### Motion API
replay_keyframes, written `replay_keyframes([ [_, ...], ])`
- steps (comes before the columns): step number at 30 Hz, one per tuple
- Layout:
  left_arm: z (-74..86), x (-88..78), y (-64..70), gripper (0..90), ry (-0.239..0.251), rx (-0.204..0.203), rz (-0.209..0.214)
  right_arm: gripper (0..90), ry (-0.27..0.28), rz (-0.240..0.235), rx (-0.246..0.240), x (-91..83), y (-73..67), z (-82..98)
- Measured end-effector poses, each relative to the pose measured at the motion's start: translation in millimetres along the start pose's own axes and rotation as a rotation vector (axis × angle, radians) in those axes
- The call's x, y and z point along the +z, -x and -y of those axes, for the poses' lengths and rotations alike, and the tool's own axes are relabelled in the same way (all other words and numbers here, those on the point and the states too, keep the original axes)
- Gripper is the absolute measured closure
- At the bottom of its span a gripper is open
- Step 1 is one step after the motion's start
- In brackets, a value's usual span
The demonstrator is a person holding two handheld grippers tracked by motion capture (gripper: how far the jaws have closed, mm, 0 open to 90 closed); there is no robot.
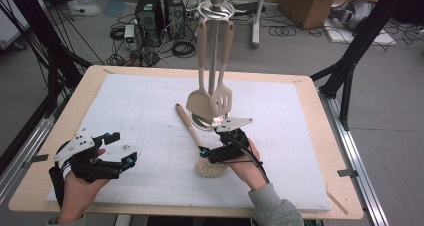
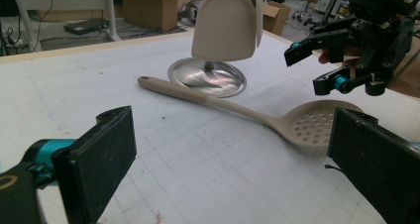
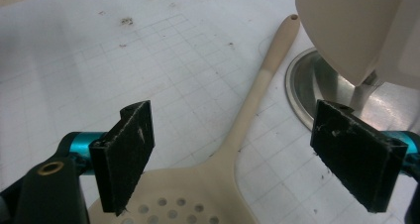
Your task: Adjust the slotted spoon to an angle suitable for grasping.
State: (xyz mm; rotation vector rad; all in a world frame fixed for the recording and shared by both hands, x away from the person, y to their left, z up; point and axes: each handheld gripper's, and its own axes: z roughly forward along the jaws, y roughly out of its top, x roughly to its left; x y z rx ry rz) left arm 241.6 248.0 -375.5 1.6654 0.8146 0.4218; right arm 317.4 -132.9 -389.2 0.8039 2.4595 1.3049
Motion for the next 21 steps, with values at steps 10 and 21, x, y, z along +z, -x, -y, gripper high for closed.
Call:
replay_keyframes([
  [10,1.4,-4.4,-1.3,5.4,0.003,-0.009,-0.007,16.6,-0.058,0.003,-0.01,21.4,-2.6,-5.3],
  [21,2.6,-7.5,-0.5,5.4,0.002,-0.008,-0.014,17.2,-0.118,0.013,-0.018,40.9,-3.9,-7.2],
])
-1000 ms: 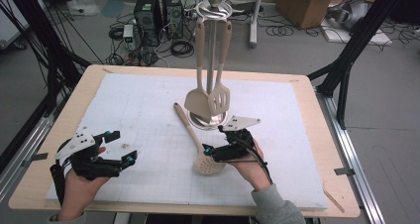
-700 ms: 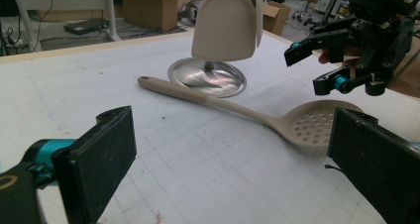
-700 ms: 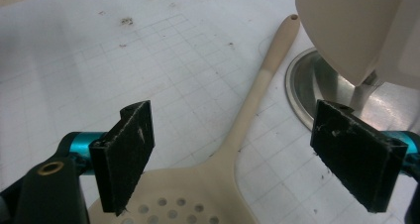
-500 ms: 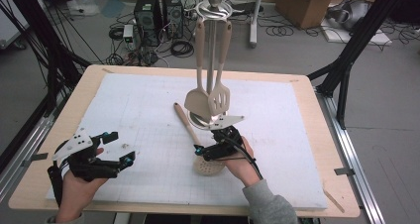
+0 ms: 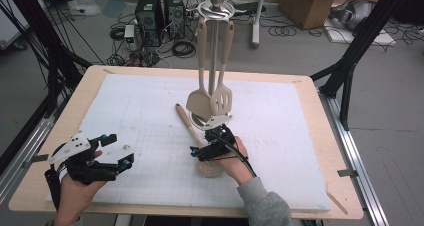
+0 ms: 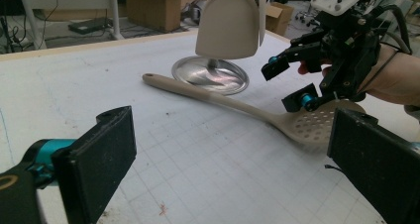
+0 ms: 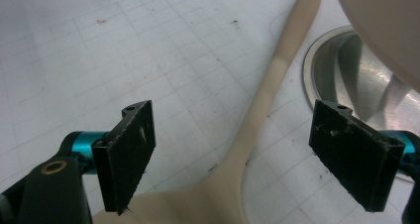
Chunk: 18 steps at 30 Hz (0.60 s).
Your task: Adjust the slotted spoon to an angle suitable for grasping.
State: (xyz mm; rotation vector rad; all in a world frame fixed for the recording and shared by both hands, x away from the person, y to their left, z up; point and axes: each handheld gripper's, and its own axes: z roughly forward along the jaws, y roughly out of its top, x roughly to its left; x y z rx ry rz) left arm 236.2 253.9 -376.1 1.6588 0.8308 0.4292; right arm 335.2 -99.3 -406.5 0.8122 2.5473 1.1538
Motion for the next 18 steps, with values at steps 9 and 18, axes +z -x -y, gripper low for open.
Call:
replay_keyframes([
  [9,0.5,-3.2,-1.2,5.4,0.003,-0.001,-0.004,17.3,-0.032,0.004,0.002,11.4,2.0,-0.5],
  [18,2.4,-6.8,-1.8,5.4,0.002,-0.005,-0.013,17.3,-0.056,0.01,0.019,19.2,7.8,0.3],
])
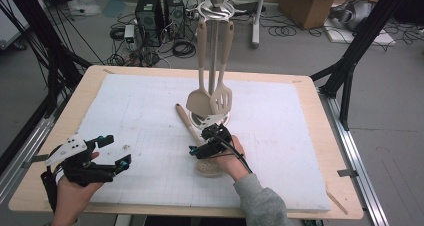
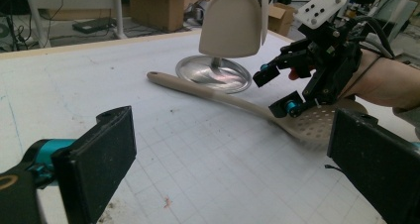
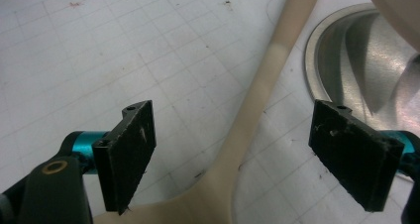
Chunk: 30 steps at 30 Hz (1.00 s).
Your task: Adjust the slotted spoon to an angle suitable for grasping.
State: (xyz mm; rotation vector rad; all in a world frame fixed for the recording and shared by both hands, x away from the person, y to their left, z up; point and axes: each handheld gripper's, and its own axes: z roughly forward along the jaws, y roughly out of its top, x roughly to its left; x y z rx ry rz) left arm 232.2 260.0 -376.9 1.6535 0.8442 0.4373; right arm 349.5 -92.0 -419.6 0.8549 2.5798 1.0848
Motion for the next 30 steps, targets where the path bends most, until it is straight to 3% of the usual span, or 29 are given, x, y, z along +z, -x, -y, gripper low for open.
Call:
replay_keyframes([
  [30,3.3,-9.7,-3.3,5.4,0.005,-0.015,-0.021,21.8,-0.063,0.009,-0.019,16.5,10.1,-6.8],
])
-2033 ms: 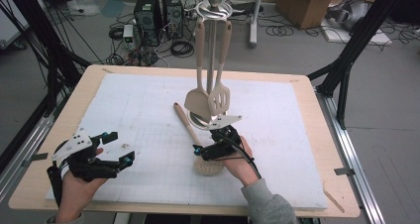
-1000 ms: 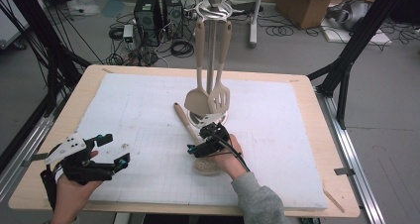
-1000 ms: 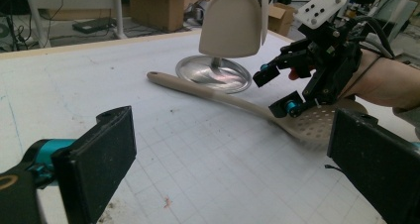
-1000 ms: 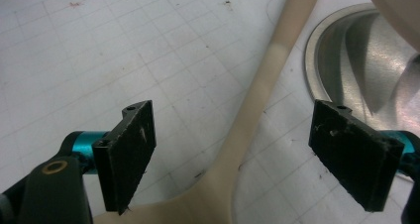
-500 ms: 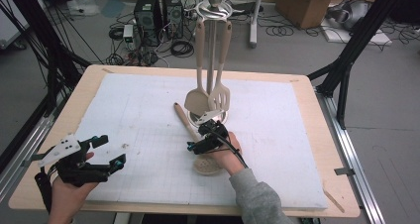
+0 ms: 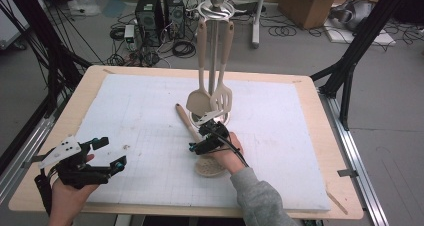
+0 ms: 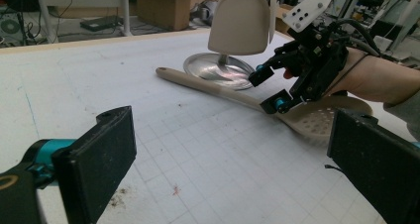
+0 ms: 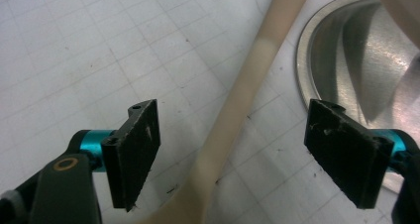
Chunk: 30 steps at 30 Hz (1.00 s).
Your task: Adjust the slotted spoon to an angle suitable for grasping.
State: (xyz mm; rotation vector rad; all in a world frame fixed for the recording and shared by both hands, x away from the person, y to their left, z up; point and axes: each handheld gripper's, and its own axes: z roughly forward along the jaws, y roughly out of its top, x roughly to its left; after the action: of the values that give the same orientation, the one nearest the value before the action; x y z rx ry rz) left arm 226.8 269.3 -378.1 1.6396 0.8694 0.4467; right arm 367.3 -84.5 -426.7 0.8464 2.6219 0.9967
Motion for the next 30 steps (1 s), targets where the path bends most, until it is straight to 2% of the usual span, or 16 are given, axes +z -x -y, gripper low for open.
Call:
replay_keyframes([
  [8,0.9,-0.7,-1.3,5.4,-0.001,-0.002,-0.003,26.9,-0.034,0.003,-0.004,4.5,1.3,0.1],
  [19,1.7,-0.9,-1.5,5.4,-0.004,-0.005,-0.007,38.6,-0.068,-0.017,-0.009,7.8,2.5,1.4],
  [30,2.1,-0.4,-1.2,5.4,-0.007,-0.001,-0.011,46.8,-0.068,-0.008,0.0,7.0,2.9,1.7],
])
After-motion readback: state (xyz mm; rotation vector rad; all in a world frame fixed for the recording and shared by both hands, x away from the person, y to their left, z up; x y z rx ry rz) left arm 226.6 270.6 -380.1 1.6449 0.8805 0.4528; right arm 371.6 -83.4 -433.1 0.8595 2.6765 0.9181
